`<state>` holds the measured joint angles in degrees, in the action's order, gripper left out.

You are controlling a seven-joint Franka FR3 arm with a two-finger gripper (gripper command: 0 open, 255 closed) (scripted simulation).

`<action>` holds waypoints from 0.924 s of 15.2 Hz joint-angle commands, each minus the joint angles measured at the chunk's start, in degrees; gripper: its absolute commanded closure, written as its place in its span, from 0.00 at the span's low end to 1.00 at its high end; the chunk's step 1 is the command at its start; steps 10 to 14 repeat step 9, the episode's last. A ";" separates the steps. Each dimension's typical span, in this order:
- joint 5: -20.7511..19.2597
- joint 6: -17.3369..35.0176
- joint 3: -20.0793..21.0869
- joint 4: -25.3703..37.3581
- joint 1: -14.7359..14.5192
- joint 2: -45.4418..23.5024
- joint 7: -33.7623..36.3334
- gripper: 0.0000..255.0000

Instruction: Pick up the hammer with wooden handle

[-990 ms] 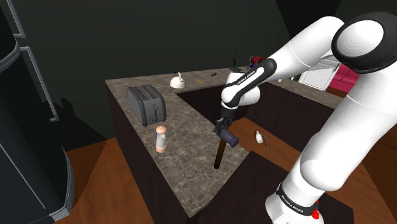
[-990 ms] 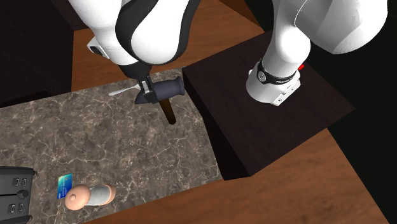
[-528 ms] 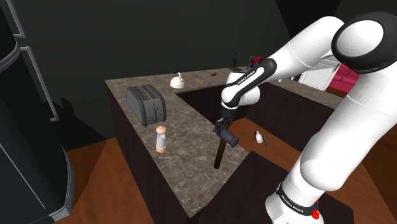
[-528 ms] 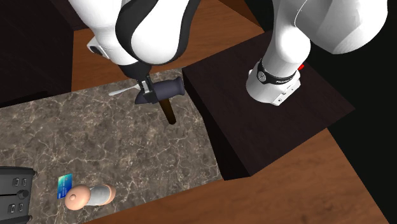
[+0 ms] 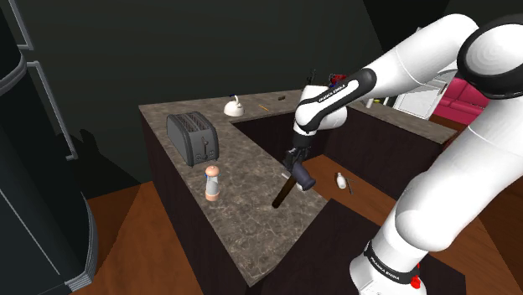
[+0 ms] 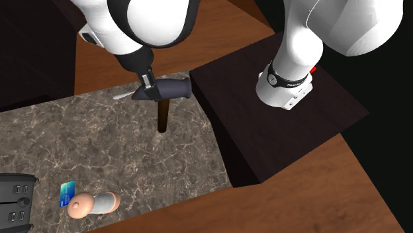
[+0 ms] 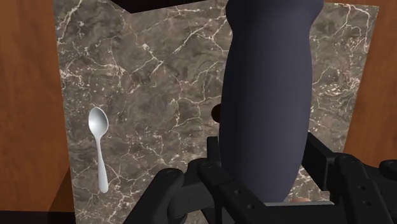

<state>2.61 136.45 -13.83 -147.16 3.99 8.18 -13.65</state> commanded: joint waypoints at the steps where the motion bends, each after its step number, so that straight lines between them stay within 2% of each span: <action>1: -0.52 -1.68 0.12 0.34 0.11 1.39 0.50 1.00; 7: -1.64 -6.93 0.47 2.17 0.40 4.92 1.59 1.00; 14: -1.66 -7.06 0.49 2.22 0.41 5.00 1.62 1.00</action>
